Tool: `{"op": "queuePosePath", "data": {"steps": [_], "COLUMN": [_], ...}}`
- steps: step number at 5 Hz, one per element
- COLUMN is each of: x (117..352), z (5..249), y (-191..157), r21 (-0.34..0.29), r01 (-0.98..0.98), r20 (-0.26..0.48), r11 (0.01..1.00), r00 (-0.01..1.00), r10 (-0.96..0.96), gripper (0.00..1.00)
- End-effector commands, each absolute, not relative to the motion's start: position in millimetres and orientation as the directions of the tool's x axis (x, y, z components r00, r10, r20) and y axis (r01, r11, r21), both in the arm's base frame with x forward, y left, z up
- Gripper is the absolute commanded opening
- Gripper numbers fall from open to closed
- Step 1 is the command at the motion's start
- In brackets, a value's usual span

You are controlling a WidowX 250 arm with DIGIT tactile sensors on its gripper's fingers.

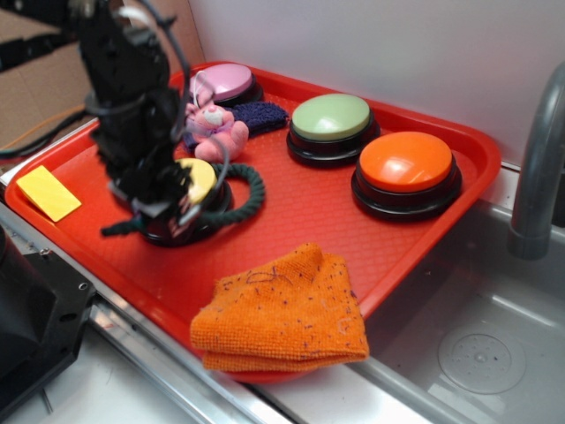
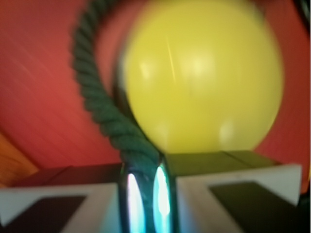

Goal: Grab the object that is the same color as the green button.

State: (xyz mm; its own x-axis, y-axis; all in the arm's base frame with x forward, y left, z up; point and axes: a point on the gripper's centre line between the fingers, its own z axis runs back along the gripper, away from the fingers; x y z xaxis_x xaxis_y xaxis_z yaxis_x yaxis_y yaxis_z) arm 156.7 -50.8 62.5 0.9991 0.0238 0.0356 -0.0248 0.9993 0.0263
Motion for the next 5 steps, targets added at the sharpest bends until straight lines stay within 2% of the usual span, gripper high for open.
{"op": "queuePosePath", "data": {"steps": [1,2,3,4,5], "x": [191,198,199,195,192], "z": [150,188,209,229,228], "y": [-80,-80,-73,-59,-55], "r21": [-0.024,-0.020,-0.060,-0.045,0.021], "r01": [0.076,0.073,0.089,0.002,-0.026], "r20": [0.178,0.214,0.238,0.261,0.248], "r11": [0.997,0.997,0.994,0.999,0.999], "r00": [0.982,0.975,0.969,0.965,0.969], "r10": [-0.071,-0.067,-0.073,0.010,0.020], "gripper": [0.00,0.00,0.00,0.00,0.00]}}
